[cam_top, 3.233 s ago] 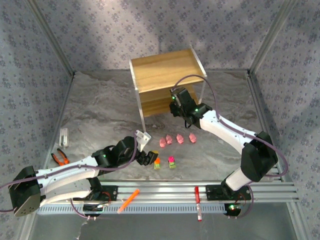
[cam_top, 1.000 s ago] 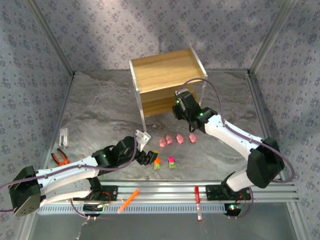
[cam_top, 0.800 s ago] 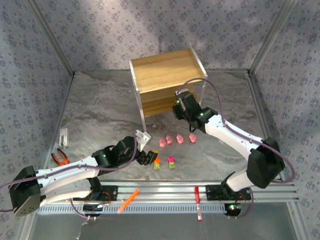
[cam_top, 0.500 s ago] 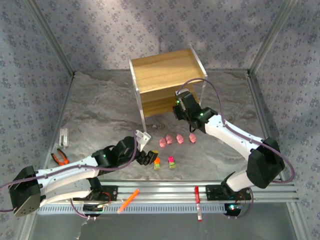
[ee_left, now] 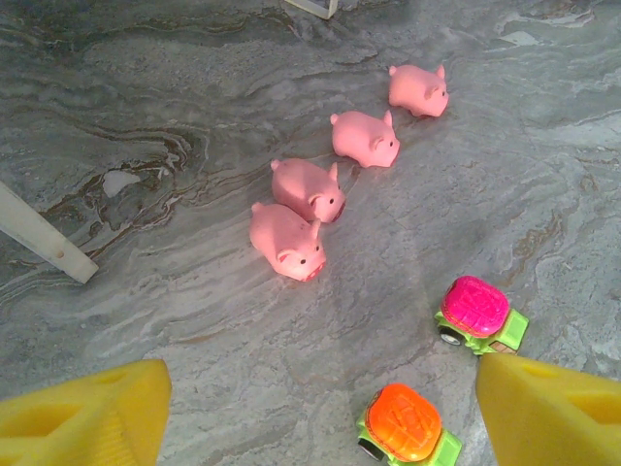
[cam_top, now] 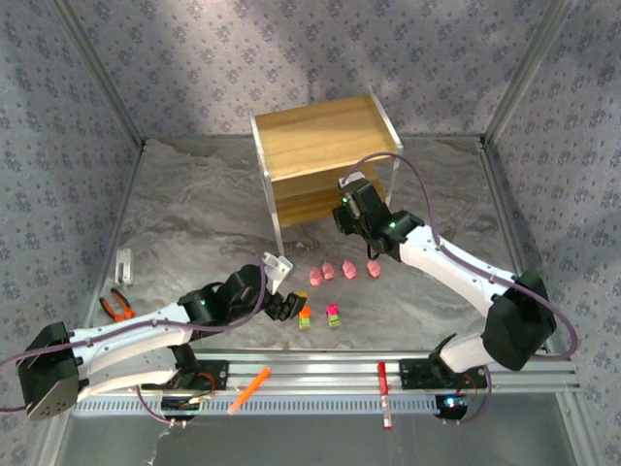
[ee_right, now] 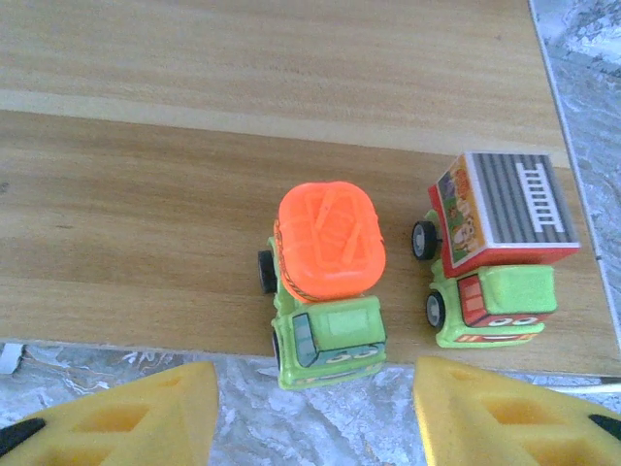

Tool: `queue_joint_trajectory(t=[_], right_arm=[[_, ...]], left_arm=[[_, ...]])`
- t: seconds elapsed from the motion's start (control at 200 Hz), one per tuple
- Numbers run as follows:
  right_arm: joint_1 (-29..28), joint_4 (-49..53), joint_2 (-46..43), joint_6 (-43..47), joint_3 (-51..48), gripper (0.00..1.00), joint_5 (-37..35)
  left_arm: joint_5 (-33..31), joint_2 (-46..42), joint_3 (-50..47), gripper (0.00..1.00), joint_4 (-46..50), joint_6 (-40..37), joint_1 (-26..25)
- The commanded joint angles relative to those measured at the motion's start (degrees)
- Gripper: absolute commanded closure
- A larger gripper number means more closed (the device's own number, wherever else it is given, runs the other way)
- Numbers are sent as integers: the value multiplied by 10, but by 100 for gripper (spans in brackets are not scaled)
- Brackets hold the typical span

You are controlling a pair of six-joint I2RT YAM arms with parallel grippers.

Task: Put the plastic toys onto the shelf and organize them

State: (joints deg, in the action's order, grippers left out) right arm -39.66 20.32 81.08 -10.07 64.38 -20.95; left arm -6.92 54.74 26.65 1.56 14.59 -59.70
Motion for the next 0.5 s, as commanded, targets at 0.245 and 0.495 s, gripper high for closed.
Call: queue_joint_trajectory(t=[0.245, 0.495], right_arm=[[-17, 36, -63, -27, -28, 42, -26], [-45, 70, -121, -55, -65, 45, -45]], left_arm=[[-12, -8, -1, 18, 8, -5, -4], [-22, -6, 0, 18, 12, -4, -4]])
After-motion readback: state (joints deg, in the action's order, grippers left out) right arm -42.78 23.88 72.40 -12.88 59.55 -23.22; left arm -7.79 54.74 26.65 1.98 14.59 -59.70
